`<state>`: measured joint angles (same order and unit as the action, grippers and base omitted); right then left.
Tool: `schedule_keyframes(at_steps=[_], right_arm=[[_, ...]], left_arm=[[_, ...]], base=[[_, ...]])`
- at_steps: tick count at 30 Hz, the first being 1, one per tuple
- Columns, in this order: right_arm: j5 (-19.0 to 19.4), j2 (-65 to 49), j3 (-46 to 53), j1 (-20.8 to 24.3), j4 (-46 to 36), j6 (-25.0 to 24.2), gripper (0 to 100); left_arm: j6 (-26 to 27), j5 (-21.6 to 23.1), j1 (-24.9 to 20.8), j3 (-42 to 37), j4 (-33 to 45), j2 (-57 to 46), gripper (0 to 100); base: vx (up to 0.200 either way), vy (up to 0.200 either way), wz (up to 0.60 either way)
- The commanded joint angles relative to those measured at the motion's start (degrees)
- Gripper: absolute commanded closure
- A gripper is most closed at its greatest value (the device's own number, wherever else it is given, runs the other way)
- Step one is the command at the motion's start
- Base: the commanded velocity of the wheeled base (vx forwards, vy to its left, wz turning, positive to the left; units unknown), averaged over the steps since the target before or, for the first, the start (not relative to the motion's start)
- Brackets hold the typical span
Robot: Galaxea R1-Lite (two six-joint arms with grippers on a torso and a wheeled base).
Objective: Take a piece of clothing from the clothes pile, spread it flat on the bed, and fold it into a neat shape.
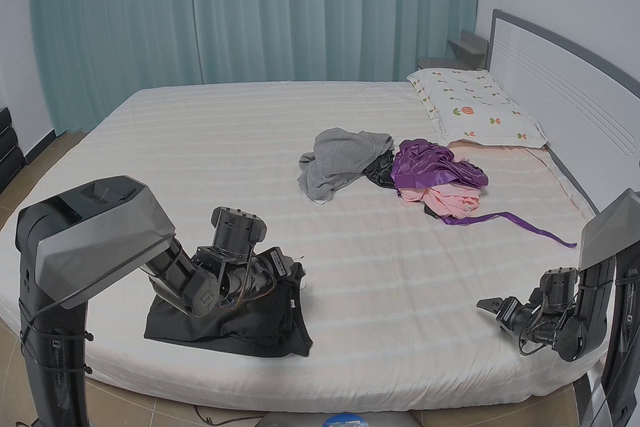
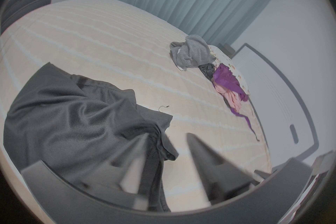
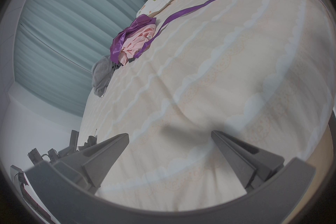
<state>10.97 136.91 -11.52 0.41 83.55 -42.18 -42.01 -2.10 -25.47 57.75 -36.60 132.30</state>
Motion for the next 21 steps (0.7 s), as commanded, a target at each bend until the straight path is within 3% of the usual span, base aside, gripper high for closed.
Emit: schedule_keyframes(at_steps=[1,8,17,21], right_arm=[[0.1,0.11,0.01,0.02,0.03,-0.01,0],[0.1,0.02,0.01,0.11,0.03,-0.01,0],[0.1,-0.33,0.01,2.49,2.05,-0.62,0],[-0.16,-0.86,0.01,6.44,3.81,-2.73,0]], left_arm=[[-2.02,0.25,-0.02,-0.27,-0.05,-1.52,0],[-2.82,-0.01,2.0,-4.49,-0.67,-6.18,0],[-11.43,3.77,9.21,-18.02,-7.79,-11.02,0],[-15.74,6.14,12.72,-26.02,-14.56,-10.66,0]], base=[[0.0,0.0,0.0],[0.0,0.0,0.0],[0.0,0.0,0.0],[0.0,0.0,0.0]])
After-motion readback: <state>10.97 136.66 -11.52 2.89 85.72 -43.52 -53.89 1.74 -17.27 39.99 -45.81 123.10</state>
